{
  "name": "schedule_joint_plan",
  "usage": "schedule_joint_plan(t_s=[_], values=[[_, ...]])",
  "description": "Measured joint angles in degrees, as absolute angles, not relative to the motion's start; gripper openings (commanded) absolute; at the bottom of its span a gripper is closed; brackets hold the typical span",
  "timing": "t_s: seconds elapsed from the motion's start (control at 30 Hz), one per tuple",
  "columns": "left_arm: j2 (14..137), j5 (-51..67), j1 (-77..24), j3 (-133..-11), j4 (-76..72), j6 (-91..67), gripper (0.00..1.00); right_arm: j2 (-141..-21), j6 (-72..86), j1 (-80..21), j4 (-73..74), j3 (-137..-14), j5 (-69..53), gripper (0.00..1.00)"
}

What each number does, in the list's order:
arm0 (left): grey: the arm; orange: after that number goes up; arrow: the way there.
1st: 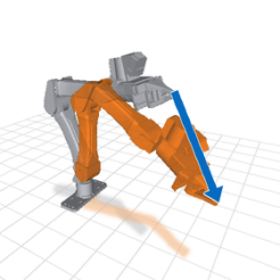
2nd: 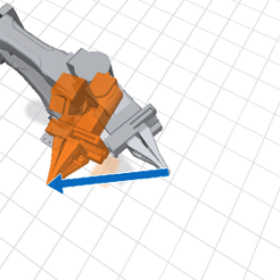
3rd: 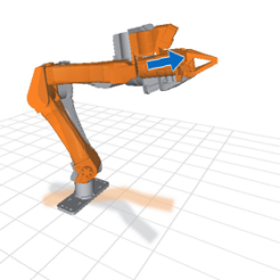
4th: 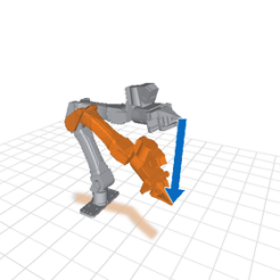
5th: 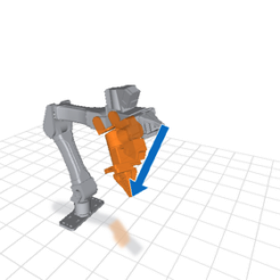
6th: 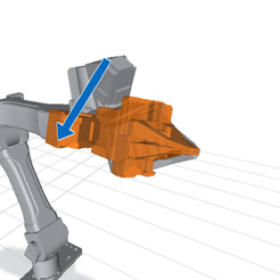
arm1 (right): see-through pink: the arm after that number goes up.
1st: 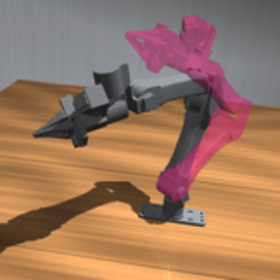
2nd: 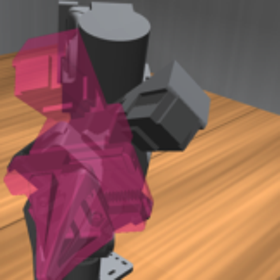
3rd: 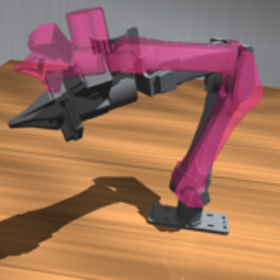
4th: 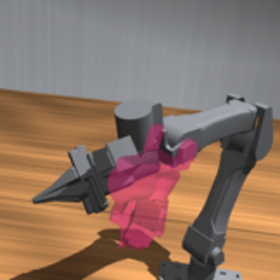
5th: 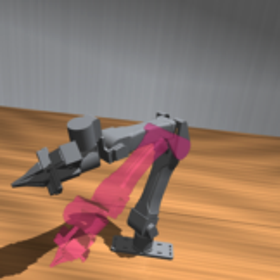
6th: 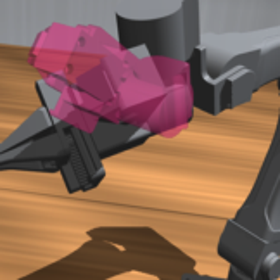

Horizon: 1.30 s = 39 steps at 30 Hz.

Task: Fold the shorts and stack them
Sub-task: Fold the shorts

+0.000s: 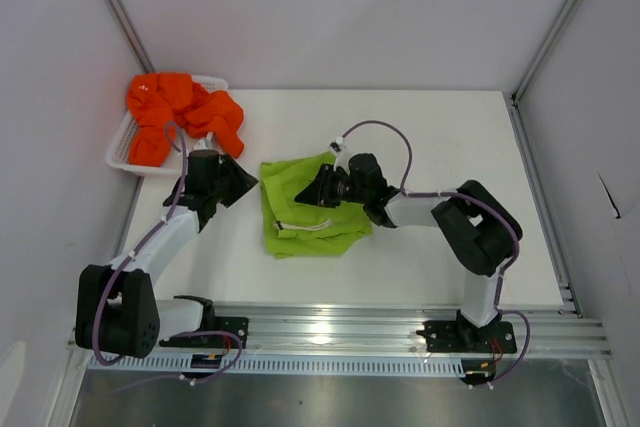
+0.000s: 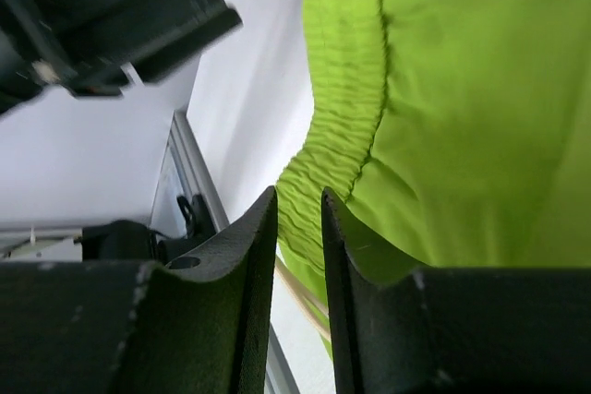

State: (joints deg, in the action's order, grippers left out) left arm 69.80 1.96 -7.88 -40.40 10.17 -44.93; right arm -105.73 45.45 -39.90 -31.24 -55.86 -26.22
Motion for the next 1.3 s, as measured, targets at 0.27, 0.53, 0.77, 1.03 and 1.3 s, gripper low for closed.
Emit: schedule_joint_plan(t_s=[0.27,0.53,0.77,1.03,1.3], values=[[75.37,7.51,-10.02,-43.44,5.41,-44.69,0.48,-114.69,50.54,-44.60,-41.39,-54.94,-30.61,0.27],[87.33,10.94,-12.97,-45.52,0.71,-44.53,0.43,-119.61,49.32,-47.55,-43.29,-54.41,-27.11,0.25],[95.20,11.22,-13.19,-48.07,-1.56,-44.56,0.38,-119.55,47.03,-48.58,-42.74,-55.24,-22.72,0.25],[100.64,11.90,-13.56,-52.47,-3.46,-44.60,0.36,-114.19,41.50,-49.04,-33.10,-56.47,-16.45,0.47],[101.14,10.07,-13.56,-57.71,0.60,-41.47,0.37,-100.95,35.83,-43.44,-16.88,-59.35,-14.35,0.72]])
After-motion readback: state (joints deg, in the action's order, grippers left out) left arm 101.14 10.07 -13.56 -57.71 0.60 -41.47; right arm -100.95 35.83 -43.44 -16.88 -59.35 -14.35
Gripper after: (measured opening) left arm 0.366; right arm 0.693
